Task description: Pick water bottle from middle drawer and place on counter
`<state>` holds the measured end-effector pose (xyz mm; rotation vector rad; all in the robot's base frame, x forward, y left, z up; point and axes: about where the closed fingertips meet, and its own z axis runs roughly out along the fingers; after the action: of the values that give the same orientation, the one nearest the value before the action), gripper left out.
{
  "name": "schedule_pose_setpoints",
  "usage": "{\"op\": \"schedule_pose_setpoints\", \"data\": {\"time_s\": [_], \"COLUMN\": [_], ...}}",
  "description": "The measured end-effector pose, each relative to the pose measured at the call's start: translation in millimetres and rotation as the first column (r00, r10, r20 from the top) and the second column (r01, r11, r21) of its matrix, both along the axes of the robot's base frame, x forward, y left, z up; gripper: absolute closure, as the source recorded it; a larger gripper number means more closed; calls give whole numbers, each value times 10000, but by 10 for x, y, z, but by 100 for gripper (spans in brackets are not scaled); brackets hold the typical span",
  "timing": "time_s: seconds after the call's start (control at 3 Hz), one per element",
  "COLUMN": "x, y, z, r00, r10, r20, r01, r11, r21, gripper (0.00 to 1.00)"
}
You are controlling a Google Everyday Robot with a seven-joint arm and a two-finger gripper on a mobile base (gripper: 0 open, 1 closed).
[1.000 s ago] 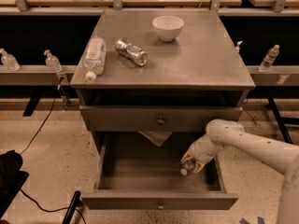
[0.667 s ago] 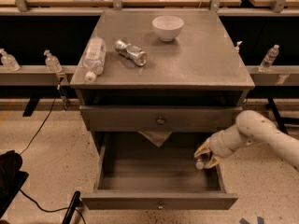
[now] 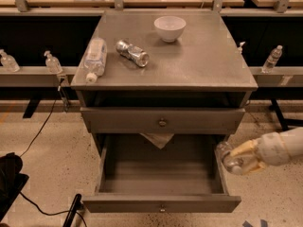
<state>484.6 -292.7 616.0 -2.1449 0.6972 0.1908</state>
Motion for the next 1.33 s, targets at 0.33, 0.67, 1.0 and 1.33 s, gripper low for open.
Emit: {"op": "schedule_pose_setpoints", "data": {"time_s": [0.33,0.67,1.0,1.33], "x": [-408,-573,-570,-439], "y": [-254,-341,-298,-197], "z": [671,1286,2249,2949], "r00": [9937,9677,9006,8425], "r10": [635,1221,1866,2002], "r20": [928,2206,3926,5001], "r01": [-716,-1521,-2493,-2741], "r11": [9936,9805,9616,9585], "r21": [874,1245,1147,779], "gripper": [100,100,100,100]}}
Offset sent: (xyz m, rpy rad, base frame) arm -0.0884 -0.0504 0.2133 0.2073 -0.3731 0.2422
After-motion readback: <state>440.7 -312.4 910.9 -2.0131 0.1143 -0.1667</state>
